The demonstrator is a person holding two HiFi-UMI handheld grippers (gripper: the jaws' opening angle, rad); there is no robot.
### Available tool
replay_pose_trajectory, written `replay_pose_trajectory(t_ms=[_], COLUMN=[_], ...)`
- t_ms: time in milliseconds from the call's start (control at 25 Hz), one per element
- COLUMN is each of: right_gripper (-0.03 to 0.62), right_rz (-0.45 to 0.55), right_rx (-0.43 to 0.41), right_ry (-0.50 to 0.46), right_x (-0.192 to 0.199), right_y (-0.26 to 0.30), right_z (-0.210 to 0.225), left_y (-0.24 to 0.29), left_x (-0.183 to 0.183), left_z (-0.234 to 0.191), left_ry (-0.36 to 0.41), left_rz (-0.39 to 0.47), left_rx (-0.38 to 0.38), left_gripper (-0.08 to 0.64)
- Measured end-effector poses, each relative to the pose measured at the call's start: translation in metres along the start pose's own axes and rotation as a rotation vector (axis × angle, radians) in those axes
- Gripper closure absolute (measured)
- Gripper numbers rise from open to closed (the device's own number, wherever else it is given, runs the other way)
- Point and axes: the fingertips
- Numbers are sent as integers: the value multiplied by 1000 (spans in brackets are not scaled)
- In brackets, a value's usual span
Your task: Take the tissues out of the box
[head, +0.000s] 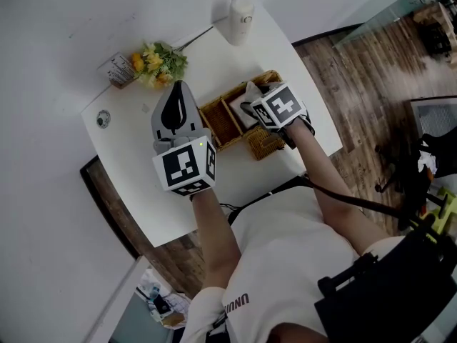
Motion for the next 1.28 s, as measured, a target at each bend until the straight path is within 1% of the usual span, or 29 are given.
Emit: replay_pose_trajectory(t_ms=[360,640,800,960,1080,1280], right_gripper=[298,299,307,326,353,395], right_rz=[-81,-101,-107,-118,-138,-130], right_rx=[45,86,86,81,88,88], right_ry=[-17,-27,-35,-53,-72,-85], right_x=[6,7,7,5,6,7], right_y=[10,14,15,17,17,18], right_z=[3,5,4,5,3,1], left_y=[3,4,3,4,4,2], left_x=[5,7,8,7,8,9], left_z=[-3,-2,-3,-2,0,2], left_ry=[-14,-23,-26,-27,-30,-29], left_rz=[-8,-19,-20,-21,-21,-22], left_rx=[9,12,8,11,14,13], left_gripper=[546,546,546,546,546,546])
Point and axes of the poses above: the fingertips, and each gripper's own axes: y forward along the fingers, z to its right, x out of its underside, and after that the axes turned 2 degrees about -z, right-handed
